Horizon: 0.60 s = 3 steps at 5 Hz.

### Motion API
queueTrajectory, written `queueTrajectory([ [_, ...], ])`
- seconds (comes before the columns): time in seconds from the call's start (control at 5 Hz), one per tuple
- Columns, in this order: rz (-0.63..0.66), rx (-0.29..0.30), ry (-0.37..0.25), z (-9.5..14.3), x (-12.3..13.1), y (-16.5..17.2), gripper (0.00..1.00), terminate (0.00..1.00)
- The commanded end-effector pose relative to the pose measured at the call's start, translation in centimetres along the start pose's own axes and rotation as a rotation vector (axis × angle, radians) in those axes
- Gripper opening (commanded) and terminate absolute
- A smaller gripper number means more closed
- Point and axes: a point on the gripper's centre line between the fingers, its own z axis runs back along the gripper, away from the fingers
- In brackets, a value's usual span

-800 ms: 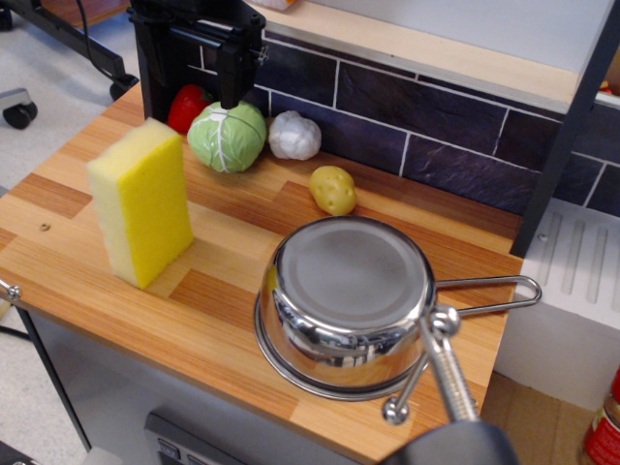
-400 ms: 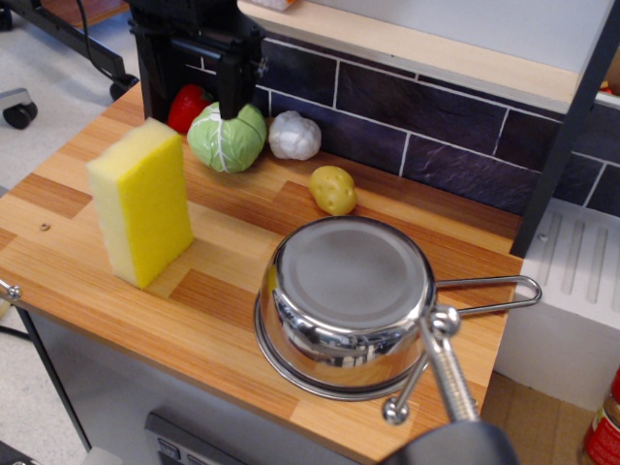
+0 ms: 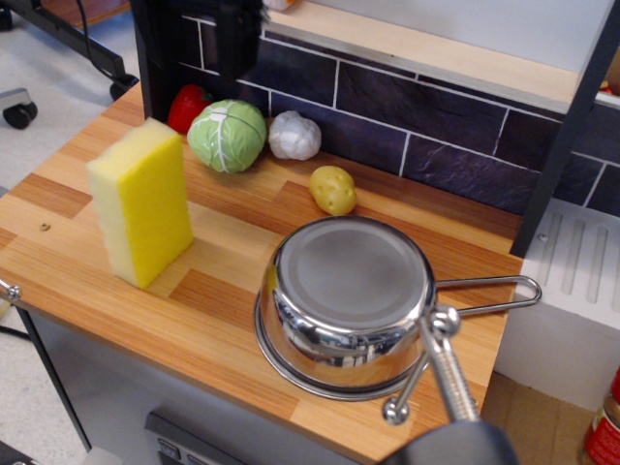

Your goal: Wipe pot with sponge

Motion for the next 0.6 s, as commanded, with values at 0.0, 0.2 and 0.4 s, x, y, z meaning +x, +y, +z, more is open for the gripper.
queueTrajectory([
  [0.0, -0.078, 0.016, -0.06, 1.5, -3.9, 1.9, 1.0, 0.0],
  [0.2, -0.081, 0.032, -0.077, 0.6, -5.1, 2.8, 1.0, 0.0],
  [0.4, -0.088, 0.058, -0.119, -1.4, -5.8, 3.1, 1.0, 0.0],
])
